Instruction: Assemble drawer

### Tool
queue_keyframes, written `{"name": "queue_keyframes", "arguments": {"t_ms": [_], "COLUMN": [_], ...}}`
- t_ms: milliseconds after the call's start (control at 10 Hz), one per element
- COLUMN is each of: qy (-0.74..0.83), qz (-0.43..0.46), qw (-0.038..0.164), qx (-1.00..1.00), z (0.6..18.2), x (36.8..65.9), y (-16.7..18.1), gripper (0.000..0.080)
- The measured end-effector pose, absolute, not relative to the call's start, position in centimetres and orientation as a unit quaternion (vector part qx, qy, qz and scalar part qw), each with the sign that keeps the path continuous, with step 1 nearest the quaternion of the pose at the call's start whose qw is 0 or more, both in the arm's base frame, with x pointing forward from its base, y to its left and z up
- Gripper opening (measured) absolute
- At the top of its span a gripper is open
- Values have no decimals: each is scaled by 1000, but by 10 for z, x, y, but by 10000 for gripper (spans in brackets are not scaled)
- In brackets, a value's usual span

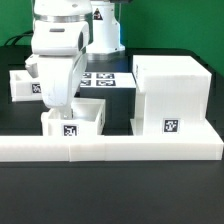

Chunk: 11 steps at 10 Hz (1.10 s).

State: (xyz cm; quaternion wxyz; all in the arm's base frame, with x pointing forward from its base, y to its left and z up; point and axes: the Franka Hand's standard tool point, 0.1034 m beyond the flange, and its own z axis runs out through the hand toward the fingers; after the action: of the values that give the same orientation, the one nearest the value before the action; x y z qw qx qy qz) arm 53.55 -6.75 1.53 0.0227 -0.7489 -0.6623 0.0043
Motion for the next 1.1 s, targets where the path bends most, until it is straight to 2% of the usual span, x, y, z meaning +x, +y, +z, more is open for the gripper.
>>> {"name": "queue_keyframes", "arguments": {"t_ms": [400,500,600,800,900,1000,1100], "qy": [-659,-659,-659,-659,-659,-659,-659], "qz": [7,7,7,7,7,6,6], "qw": [26,26,26,26,26,25,24], "qx": [-751,-752,-752,-752,-752,-752,-752], "z": [6,6,6,6,6,7,7], "x": [527,527,527,527,527,527,528], "y": [-71,-71,-71,-71,-71,-72,-72], "gripper": [649,509,509,227,227,64,42]}}
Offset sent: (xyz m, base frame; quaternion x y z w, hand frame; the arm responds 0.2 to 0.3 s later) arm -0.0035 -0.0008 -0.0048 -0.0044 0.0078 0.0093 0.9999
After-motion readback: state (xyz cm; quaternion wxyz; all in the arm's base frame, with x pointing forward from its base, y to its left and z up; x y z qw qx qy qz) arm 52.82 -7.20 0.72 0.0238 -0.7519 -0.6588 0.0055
